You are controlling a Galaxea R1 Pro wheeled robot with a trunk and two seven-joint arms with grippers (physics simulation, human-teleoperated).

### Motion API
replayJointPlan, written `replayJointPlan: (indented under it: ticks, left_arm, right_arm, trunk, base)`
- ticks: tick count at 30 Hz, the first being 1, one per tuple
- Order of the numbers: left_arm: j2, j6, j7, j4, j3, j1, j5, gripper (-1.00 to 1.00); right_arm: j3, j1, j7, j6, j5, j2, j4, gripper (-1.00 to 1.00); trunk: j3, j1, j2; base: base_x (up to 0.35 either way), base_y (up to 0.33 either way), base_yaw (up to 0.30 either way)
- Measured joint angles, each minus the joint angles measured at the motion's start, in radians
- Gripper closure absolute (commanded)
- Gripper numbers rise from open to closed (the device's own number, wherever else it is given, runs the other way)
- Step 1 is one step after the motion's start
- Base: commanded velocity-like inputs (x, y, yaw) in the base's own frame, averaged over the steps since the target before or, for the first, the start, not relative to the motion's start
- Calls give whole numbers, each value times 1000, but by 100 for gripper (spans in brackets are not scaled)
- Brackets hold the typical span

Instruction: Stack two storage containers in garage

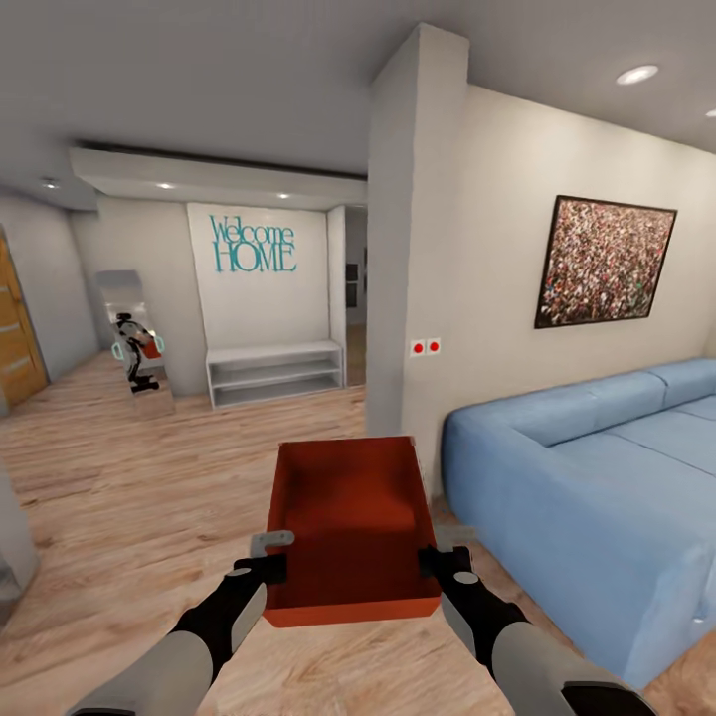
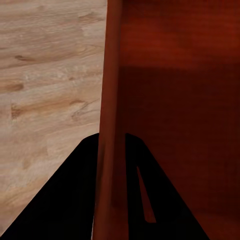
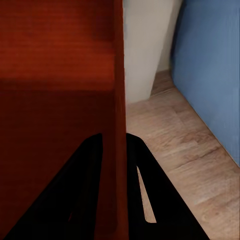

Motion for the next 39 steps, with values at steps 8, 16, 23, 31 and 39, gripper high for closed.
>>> replayJointPlan:
  ticks: [8, 16, 23, 31, 39]
  left_arm:
    - [0, -2, 0, -1, 0, 0, 0, 100]
    - [0, -1, 0, -1, -1, 0, 0, 100]
    - [0, -2, 0, -1, -1, 0, 0, 100]
    - [0, 1, 0, -2, -1, 0, 0, 100]
    - [0, 1, 0, -1, -1, 0, 0, 100]
  right_arm:
    - [1, 0, 0, -2, -1, 0, 0, 100]
    - [1, 0, 0, -3, -2, 0, 0, 100]
    - [1, 0, 0, -3, -2, 0, 0, 100]
    - [1, 0, 0, -1, -2, 0, 0, 100]
    - [1, 0, 2, 0, -2, -1, 0, 100]
  trunk:
    - [1, 0, 0]
    - [1, 0, 0]
    - [1, 0, 0]
    - [1, 0, 0]
    - [1, 0, 0]
  base:
    - [0, 0, 268]
    - [0, 0, 268]
    - [0, 0, 268]
    - [0, 0, 268]
    - [0, 0, 268]
